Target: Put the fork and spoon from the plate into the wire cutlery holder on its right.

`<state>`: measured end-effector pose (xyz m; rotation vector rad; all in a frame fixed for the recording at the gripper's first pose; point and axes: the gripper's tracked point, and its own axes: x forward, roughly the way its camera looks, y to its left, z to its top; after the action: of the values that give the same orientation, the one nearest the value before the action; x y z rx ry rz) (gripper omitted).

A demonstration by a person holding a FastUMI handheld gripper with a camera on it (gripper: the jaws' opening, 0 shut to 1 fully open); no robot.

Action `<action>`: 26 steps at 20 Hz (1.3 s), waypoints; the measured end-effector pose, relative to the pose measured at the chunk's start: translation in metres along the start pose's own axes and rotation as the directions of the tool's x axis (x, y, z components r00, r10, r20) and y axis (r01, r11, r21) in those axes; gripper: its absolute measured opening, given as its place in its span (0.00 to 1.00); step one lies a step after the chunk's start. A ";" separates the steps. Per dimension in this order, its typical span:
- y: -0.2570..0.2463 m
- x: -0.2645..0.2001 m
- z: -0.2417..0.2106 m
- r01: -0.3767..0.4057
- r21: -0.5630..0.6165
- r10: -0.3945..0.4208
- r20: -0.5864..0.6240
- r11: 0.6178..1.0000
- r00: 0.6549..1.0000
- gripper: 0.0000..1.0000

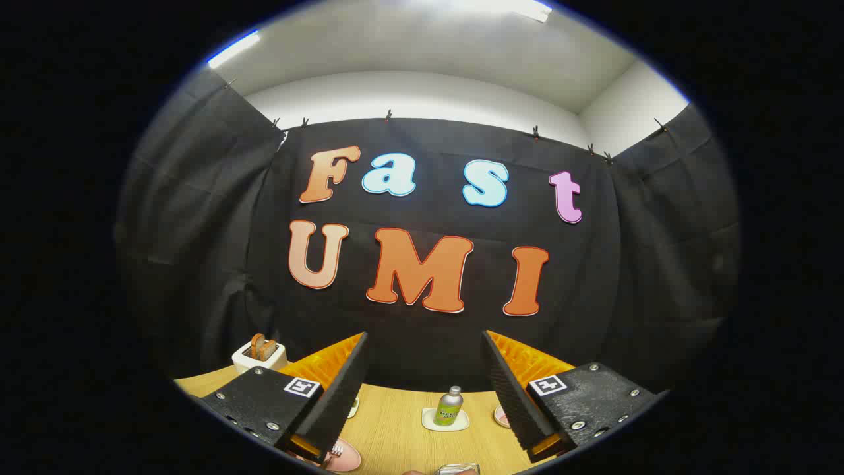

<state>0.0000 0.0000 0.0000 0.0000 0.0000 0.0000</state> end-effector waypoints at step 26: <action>0.015 -0.006 -0.022 -0.036 0.011 0.037 -0.073 0.999 0.997 0.99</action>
<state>-0.0055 0.0154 -0.0217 0.0096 0.0731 0.0364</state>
